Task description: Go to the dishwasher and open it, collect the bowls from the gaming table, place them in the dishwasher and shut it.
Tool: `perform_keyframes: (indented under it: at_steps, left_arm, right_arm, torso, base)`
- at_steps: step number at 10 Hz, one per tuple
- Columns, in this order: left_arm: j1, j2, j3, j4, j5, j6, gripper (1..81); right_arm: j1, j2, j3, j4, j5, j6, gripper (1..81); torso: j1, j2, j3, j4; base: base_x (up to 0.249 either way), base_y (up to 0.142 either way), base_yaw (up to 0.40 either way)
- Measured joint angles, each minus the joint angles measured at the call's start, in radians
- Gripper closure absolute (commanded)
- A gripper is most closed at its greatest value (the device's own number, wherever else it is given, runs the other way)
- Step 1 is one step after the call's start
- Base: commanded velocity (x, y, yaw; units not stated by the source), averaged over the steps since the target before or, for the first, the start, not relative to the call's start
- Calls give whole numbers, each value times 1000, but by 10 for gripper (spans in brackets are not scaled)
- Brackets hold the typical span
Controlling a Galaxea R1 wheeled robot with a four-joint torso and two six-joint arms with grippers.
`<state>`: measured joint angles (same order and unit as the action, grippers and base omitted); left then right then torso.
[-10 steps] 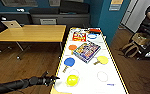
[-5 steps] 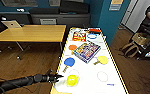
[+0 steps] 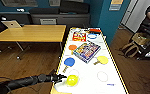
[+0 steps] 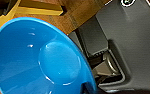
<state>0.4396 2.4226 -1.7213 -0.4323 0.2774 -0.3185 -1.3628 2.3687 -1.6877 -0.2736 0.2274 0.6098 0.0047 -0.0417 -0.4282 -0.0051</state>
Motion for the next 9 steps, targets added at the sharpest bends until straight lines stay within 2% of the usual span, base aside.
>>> perform_keyframes:
  at_steps: [5, 9]
  left_arm:
    - [49, 54, -54, 21, 0, 0, 10]
    - [55, 71, -65, 37, -1, 0, 10]
  right_arm:
    - [0, 0, 0, 0, 0, 0, 811]
    - [3, 8, -5, 0, 1, 0, 811]
  torso:
    - [0, 0, 0, 0]
    - [0, 0, 0, 0]
  base:
    - [0, 0, 0]
    - [0, 0, 0]
